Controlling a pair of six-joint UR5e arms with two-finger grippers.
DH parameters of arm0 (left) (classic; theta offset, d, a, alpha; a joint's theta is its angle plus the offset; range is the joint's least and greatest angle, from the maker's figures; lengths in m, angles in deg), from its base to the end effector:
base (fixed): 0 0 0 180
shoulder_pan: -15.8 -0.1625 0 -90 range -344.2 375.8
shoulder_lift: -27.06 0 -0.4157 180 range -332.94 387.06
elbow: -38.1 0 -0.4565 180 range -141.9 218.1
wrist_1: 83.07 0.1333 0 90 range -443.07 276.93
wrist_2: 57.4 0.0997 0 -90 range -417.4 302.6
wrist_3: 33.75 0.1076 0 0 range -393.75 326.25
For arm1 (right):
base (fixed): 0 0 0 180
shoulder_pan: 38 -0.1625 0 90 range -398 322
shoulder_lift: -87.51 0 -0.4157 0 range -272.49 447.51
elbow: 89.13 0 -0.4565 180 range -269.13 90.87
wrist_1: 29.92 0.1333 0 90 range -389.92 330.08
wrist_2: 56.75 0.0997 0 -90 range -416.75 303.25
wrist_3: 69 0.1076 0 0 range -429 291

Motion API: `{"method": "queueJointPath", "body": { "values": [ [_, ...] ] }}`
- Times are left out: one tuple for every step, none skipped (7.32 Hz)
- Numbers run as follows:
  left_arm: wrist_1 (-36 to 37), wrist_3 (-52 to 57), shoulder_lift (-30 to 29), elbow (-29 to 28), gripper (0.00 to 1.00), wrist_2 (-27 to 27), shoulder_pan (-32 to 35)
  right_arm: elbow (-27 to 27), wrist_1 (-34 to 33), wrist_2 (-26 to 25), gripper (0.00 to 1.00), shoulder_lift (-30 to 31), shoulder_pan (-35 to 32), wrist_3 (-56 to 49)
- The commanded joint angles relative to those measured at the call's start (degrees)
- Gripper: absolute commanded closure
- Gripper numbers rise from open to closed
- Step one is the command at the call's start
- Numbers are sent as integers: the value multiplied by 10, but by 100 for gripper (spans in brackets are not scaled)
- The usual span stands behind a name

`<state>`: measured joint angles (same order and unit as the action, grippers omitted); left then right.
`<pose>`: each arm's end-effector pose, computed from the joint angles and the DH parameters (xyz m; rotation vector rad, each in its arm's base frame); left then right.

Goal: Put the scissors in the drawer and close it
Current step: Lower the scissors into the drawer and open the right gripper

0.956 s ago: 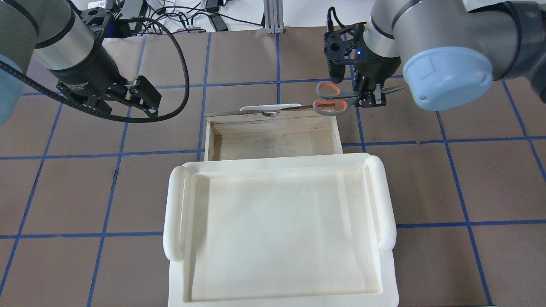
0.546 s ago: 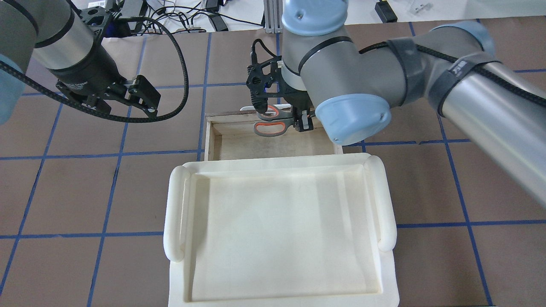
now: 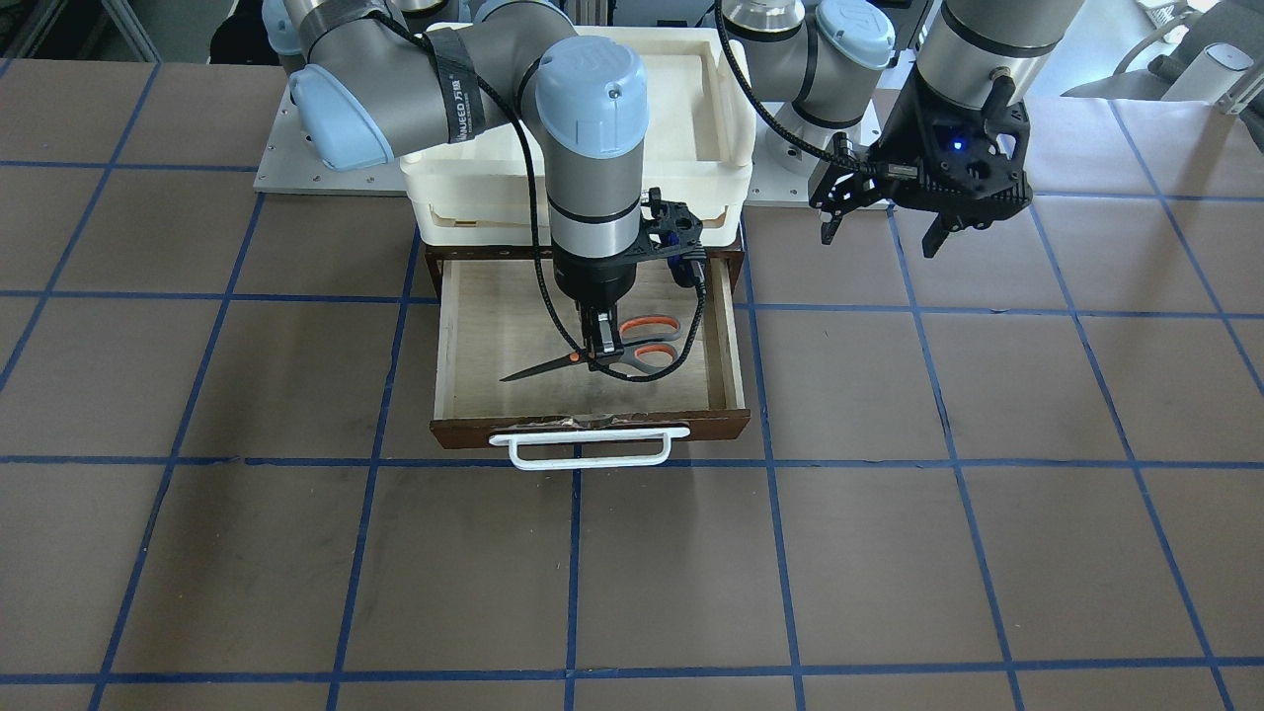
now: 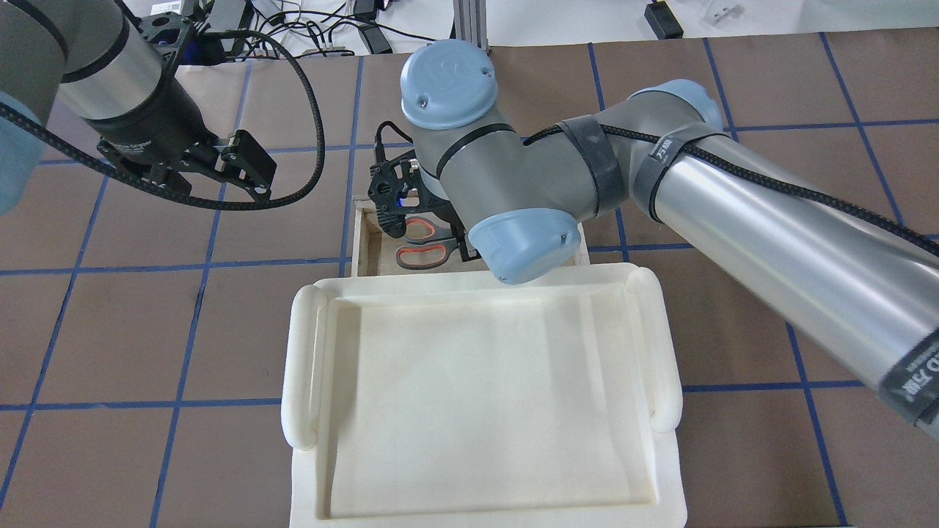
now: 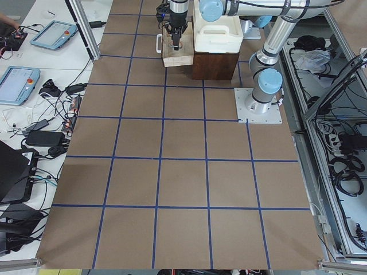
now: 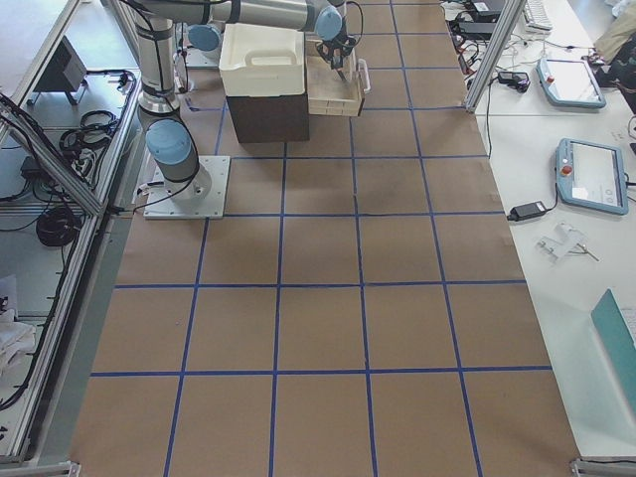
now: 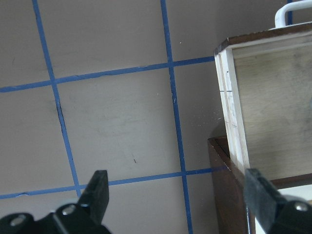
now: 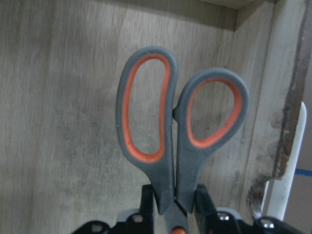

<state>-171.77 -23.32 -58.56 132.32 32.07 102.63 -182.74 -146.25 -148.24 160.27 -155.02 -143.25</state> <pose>-0.1049 -0.5338 0.4732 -0.1987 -3.1289 0.0414 0.4158 -0.5281 0.2995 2.3778 -1.9532 0.1189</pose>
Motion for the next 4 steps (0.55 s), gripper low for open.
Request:
{"method": "queueJointPath", "body": {
  "values": [
    [-1, 0, 1, 0, 0, 1, 0, 0, 0, 1, 100, -3, -3, 1],
    [-1, 0, 1, 0, 0, 1, 0, 1, -1, 0, 100, -4, -2, 1],
    [-1, 0, 1, 0, 0, 1, 0, 1, -1, -1, 100, -6, -2, 1],
    [-1, 0, 1, 0, 0, 1, 0, 2, -3, 3, 100, -7, -2, 3]
  ]
}}
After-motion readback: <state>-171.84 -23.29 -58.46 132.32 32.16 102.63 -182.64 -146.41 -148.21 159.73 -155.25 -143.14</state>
